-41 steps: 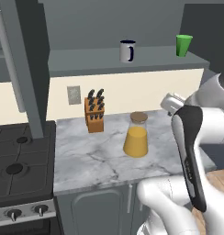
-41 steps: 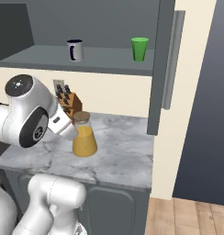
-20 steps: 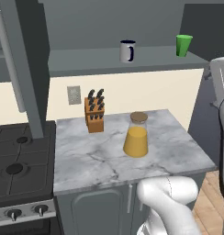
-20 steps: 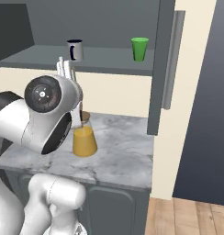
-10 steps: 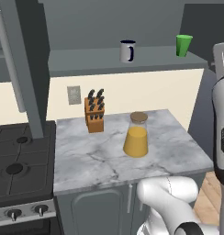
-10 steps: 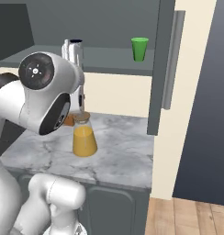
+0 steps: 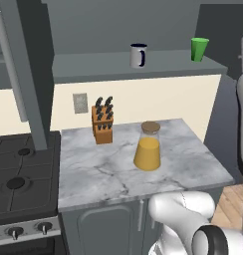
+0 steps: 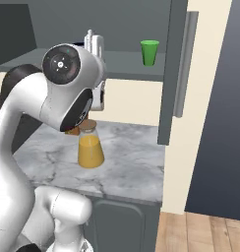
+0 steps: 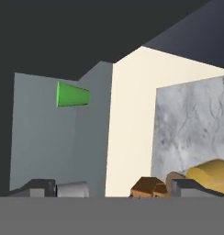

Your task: There is a tray on the dining counter. Grab the cup, mug, and pitcher and place them on the tray. The pitcher may be placed next to the tray if it cannot fit the tray.

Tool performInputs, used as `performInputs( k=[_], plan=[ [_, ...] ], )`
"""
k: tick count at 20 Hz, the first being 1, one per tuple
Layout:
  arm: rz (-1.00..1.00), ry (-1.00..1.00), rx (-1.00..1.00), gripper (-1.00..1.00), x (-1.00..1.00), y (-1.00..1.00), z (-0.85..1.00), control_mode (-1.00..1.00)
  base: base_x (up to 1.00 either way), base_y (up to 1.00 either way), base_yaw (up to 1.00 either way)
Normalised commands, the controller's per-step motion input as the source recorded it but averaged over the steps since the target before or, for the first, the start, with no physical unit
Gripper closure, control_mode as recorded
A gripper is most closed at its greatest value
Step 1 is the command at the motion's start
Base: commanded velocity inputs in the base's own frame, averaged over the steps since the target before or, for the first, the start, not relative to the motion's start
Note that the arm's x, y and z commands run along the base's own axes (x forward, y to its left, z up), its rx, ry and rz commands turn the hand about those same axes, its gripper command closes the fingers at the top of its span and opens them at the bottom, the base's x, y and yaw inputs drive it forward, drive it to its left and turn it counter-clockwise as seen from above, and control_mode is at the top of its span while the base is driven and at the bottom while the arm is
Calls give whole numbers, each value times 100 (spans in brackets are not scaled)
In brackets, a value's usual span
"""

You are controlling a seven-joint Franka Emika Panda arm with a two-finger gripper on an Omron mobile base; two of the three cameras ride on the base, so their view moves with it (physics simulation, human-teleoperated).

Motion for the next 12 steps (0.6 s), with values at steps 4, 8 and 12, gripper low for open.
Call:
performInputs(
  k=[4,8,12],
  plan=[
    [-5,0,6,-100,41,-22,22,-100,0,0,0],
    [0,-2,9,-100,49,-8,0,-100,0,0,0],
    [0,0,5,-100,66,-1,0,-100,0,0,0]
  ],
)
